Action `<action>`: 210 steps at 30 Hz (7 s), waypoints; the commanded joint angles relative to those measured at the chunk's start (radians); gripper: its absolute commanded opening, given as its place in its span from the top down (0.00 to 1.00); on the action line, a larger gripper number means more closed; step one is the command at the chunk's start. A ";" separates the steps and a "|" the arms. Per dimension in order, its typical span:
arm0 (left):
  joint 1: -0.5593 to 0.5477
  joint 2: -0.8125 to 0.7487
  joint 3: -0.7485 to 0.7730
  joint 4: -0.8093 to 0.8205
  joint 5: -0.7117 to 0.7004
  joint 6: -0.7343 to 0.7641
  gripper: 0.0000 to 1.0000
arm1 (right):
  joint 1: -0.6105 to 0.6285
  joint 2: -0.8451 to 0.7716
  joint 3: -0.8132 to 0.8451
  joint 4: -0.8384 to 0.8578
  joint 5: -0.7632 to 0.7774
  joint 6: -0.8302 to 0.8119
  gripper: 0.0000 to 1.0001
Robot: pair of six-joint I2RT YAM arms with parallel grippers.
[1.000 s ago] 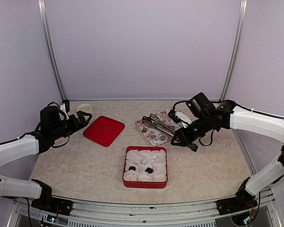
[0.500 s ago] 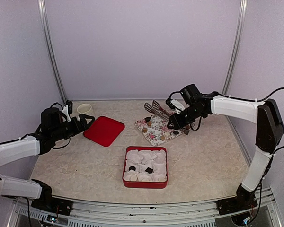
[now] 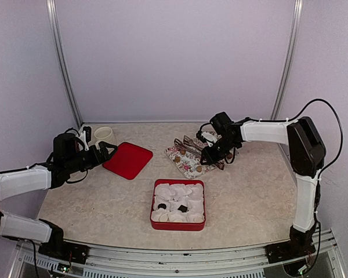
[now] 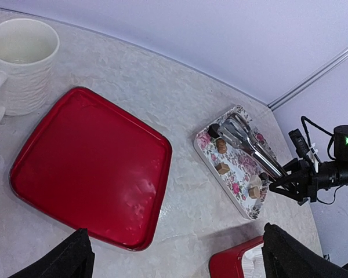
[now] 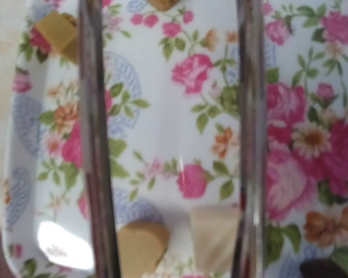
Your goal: Pack the chocolate
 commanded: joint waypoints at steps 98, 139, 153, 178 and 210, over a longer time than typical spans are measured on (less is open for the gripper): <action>0.020 0.011 0.018 0.010 0.037 0.018 0.01 | 0.293 -0.806 -0.479 -0.380 -0.063 0.213 0.84; 0.020 0.011 0.016 -0.001 0.021 0.036 0.01 | 0.464 -0.714 -0.504 -0.486 0.034 0.268 0.73; 0.021 0.019 0.021 0.001 0.025 0.034 0.01 | 0.463 -0.717 -0.433 -0.462 0.071 0.255 0.69; 0.020 0.021 0.013 0.021 0.045 0.021 0.01 | -0.026 -0.618 -0.383 -0.045 0.074 0.078 0.63; 0.021 0.055 -0.016 0.067 0.063 0.013 0.01 | -0.277 -0.533 -0.596 0.026 0.056 0.048 0.62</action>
